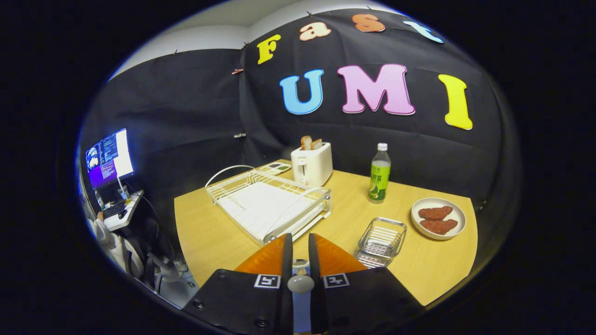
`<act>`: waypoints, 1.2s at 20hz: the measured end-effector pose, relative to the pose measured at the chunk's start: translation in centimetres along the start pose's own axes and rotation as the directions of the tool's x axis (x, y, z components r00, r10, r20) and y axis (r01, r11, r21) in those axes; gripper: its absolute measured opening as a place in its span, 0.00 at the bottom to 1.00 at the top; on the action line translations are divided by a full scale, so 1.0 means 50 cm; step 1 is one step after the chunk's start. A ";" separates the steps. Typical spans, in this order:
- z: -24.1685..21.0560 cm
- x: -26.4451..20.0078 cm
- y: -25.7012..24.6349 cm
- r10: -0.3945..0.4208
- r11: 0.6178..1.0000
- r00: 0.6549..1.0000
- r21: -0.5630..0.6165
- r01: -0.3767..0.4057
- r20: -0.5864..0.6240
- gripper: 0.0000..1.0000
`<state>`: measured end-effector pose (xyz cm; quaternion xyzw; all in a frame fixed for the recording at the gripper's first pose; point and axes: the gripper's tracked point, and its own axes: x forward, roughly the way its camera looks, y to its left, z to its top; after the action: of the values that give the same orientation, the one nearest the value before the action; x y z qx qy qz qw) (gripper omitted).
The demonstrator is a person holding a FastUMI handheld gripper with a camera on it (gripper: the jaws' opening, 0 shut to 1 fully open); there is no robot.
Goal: Take the plate from the dish rack, then take the spoon from the basket and place it into the plate.
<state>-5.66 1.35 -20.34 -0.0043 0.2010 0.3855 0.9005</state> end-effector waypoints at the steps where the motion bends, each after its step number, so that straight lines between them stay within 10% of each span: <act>1: -0.015 0.013 0.010 0.014 1.000 1.000 -0.003 -0.014 -0.012 0.18; 21: -0.176 -0.005 0.010 0.005 0.999 0.981 0.034 0.001 -0.193 0.21; 24: -0.144 -0.006 -0.005 -0.039 0.999 0.987 0.022 0.043 -0.155 0.75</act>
<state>-8.25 -0.20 -26.88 -0.0269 0.2749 0.3629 0.8899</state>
